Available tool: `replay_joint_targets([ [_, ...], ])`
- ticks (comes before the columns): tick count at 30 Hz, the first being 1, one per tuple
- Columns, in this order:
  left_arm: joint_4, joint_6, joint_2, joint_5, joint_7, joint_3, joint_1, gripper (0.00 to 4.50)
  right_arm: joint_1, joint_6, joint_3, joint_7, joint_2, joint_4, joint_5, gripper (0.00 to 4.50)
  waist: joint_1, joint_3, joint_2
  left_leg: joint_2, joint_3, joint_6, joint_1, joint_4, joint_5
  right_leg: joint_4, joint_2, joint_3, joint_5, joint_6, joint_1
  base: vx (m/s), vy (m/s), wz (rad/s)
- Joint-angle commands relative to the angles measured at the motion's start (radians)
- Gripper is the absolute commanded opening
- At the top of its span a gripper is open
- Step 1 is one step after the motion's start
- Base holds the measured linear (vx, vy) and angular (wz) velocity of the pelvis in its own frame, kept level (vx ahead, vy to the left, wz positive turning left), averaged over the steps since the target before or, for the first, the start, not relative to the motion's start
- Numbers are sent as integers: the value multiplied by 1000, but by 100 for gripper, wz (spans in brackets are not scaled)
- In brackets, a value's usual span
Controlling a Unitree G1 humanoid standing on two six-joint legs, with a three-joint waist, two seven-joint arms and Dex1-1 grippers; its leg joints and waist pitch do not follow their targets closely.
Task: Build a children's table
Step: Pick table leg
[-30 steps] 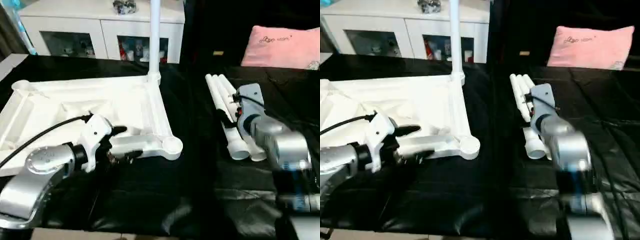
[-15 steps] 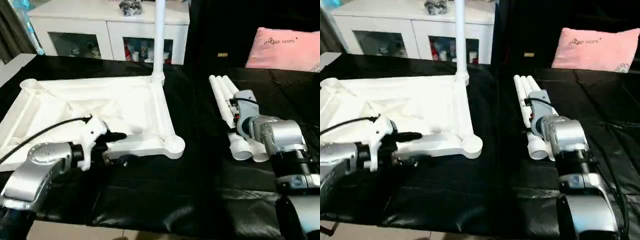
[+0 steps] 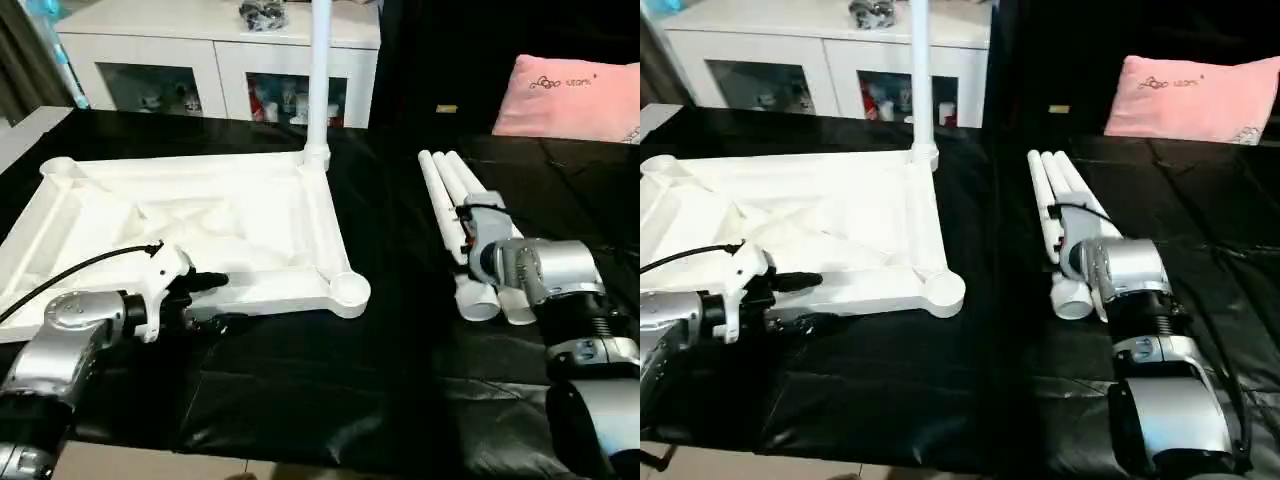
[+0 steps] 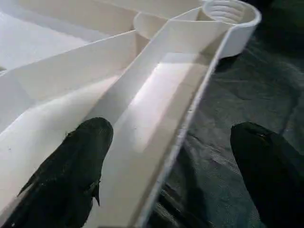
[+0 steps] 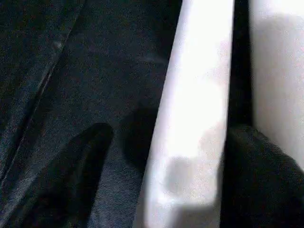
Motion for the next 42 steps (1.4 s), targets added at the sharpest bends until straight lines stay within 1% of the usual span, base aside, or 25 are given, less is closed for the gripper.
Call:
replay_joint_targets([
  [1,-60,-1,13,-23,-10,22,15,450,-17,-4,-14,7,-2,21,11,346,5,-60,9,60,-8,-30,2,-86,-170,-63,-82,47,-189,-253,54,0,0,0],
  [2,-107,12,10,-45,3,43,34,450,-19,-6,-12,10,-1,32,9,332,5,-61,9,60,-6,-32,5,-85,-180,-62,-82,47,-202,-256,52,0,0,0],
  [3,-134,18,8,-59,11,58,45,450,-20,-8,-10,11,0,40,7,324,5,-59,9,61,-6,-32,4,-86,-181,-62,-82,47,-203,-257,52,0,0,0],
  [4,-134,18,8,-59,11,58,45,450,-20,-8,-10,11,0,40,7,324,5,-58,9,59,-5,-29,4,-86,-183,-65,-80,47,-210,-256,50,0,0,0],
  [5,-278,94,-1,-111,83,109,72,450,-23,-18,-2,20,0,65,3,314,4,-57,4,58,-2,-31,5,-86,-196,-65,-79,47,-231,-253,49,0,0,0],
  [6,-318,123,-5,-124,103,115,71,450,-24,-20,-1,21,1,69,2,302,5,-56,4,62,-4,-34,4,-86,-202,-64,-84,47,-246,-254,51,0,0,0],
  [7,-395,178,-14,-149,141,125,70,450,-25,-24,0,22,1,75,1,292,3,-54,1,62,-1,-37,6,-86,-210,-65,-81,47,-260,-252,48,0,0,0],
  [8,-477,237,-23,-175,180,136,68,450,-26,-29,1,23,2,84,0,279,5,-54,4,62,-1,-38,8,-85,-214,-69,-81,47,-281,-249,46,0,0,0],
  [9,-566,325,-45,-198,230,117,41,450,-28,-33,3,24,2,92,-3,270,7,-53,2,61,2,-39,10,-84,-214,-69,-78,46,-286,-248,43,0,0,0],
  [10,-634,398,-60,-218,261,89,8,450,-31,-36,5,25,3,99,-5,258,8,-53,1,62,2,-40,10,-85,-214,-69,-77,46,-288,-247,44,0,0,0],
  [11,-676,442,-68,-231,281,70,-11,450,-32,-38,6,26,4,104,-6,248,14,-54,1,61,5,-40,13,-83,-206,-69,-75,46,-288,-241,42,0,0,0],
  [12,-714,473,-69,-240,284,46,-30,450,-34,-41,7,26,5,110,-8,241,19,-54,1,60,8,-41,11,-82,-191,-67,-75,46,-277,-238,43,0,0,0],
  [13,-736,488,-66,-247,284,35,-35,450,-36,-44,8,26,5,117,-10,235,19,-55,0,60,7,-40,7,-83,-181,-66,-74,45,-272,-234,46,0,0,0],
  [14,-755,508,-49,-236,274,16,-46,450,-39,-47,9,26,7,123,-11,225,19,-55,0,57,8,-40,4,-82,-174,-67,-72,45,-275,-219,47,0,0,0],
  [15,-761,517,-42,-230,270,9,-50,450,-39,-48,9,26,8,126,-11,213,18,-55,-1,56,9,-40,3,-81,-170,-66,-71,46,-273,-216,47,0,0,0],
  [16,-766,536,-31,-221,270,4,-54,450,-41,-51,8,25,8,129,-11,204,15,-54,-2,53,9,-41,-2,-81,-164,-66,-70,46,-279,-208,49,0,0,0],
  [19,-786,578,-5,-212,281,1,-55,450,-44,-56,8,26,10,136,-12,192,12,-55,0,52,8,-46,0,-79,-165,-68,-69,46,-300,-195,48,0,0,0],
  [20,-800,597,5,-216,288,5,-52,450,-45,-57,8,26,10,139,-12,192,11,-55,2,53,9,-49,2,-79,-168,-69,-68,46,-298,-196,46,0,0,0],
  [22,-843,669,34,-243,308,11,-44,450,-48,-64,7,29,12,147,-14,188,11,-56,3,54,8,-52,1,-79,-164,-65,-68,45,-275,-206,46,0,0,0],
  [24,-866,708,66,-258,304,13,-23,450,-50,-69,7,32,12,153,-14,188,11,-55,3,54,7,-52,2,-80,-175,-65,-67,44,-273,-213,45,0,0,0],
  [26,-861,711,80,-259,287,12,-9,450,-51,-71,6,33,12,154,-13,188,10,-52,4,53,7,-52,3,-81,-199,-71,-66,44,-312,-204,43,0,0,0],
  [32,-831,689,102,-250,262,11,22,450,-61,-75,-4,38,9,133,-3,187,10,-53,5,53,6,-54,3,-83,-207,-71,-66,44,-311,-198,43,0,0,0],
  [36,-815,680,98,-248,271,19,27,450,-65,-82,-14,46,4,92,7,187,9,-56,3,52,7,-50,2,-81,-185,-68,-65,45,-275,-203,45,0,0,0],
  [40,-786,656,79,-241,285,38,39,450,-40,-71,-56,68,5,-36,54,187,12,-58,3,53,9,-38,-2,-79,-141,-63,-65,46,-209,-211,49,0,0,0],
  [42,-778,651,72,-239,291,41,40,450,-29,-60,-67,75,6,-70,68,187,13,-59,6,53,10,-33,0,-79,-127,-61,-63,45,-193,-213,47,0,0,0],
])
